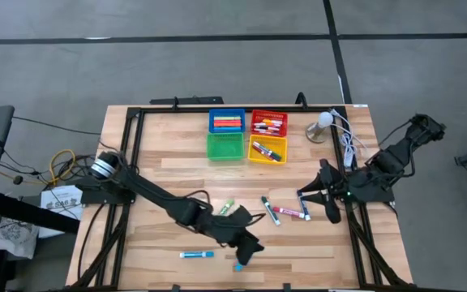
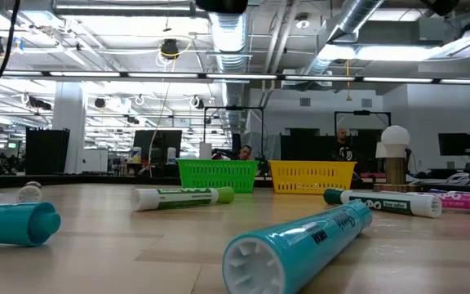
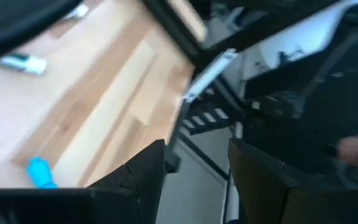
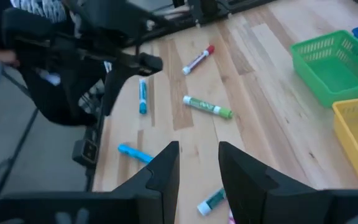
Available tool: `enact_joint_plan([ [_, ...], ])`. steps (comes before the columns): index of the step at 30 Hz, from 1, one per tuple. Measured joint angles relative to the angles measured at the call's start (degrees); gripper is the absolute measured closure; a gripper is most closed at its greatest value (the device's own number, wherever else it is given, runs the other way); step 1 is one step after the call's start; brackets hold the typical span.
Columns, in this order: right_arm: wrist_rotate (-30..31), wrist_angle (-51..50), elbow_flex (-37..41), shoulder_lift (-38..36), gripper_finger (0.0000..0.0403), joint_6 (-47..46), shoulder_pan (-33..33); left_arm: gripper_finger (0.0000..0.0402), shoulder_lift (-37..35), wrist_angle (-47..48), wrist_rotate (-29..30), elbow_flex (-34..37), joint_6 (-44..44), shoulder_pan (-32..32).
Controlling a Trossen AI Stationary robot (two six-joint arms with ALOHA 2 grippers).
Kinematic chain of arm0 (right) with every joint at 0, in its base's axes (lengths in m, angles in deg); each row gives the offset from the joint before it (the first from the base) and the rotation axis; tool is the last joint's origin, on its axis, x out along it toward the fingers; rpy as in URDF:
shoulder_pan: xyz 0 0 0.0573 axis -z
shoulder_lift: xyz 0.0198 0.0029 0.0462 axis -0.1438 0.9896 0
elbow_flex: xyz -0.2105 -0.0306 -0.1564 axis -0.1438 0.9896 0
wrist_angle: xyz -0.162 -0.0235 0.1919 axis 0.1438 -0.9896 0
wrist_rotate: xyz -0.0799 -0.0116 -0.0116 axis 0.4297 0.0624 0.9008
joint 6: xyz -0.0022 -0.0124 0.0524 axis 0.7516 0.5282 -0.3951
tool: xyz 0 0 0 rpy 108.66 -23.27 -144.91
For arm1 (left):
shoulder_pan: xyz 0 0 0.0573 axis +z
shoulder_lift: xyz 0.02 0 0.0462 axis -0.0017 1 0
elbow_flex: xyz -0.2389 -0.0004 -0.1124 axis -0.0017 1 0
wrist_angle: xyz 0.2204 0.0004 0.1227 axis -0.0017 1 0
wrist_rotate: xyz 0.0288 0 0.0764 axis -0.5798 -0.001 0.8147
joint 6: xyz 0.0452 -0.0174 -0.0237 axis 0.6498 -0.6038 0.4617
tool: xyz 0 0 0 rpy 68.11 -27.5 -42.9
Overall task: Pick & Place Markers
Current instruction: Put the blue highlighter into the blue bin
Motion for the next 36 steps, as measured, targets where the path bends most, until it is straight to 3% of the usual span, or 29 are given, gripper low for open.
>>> enact_joint_plan([
  [11,7.2,-1.3,0.0,-4.0,0.0301,2.3,-7.1,0.0225,9.8,4.4,0.2,-7.1,-10.9,0.2],
  [20,16.6,-1.2,0.0,-11.6,0.0301,2.4,-18.1,0.0225,10.9,8.4,9.4,-7.1,-14.3,-0.4],
  [31,23.0,-3.9,0.2,-11.6,0.0301,1.8,-21.5,0.0225,13.6,12.0,6.7,-7.1,-17.6,-4.5],
  [36,25.5,-1.6,6.3,-15.6,0.0301,-0.9,-21.5,0.0225,16.3,11.9,4.9,-8.5,-18.4,-4.3],
])
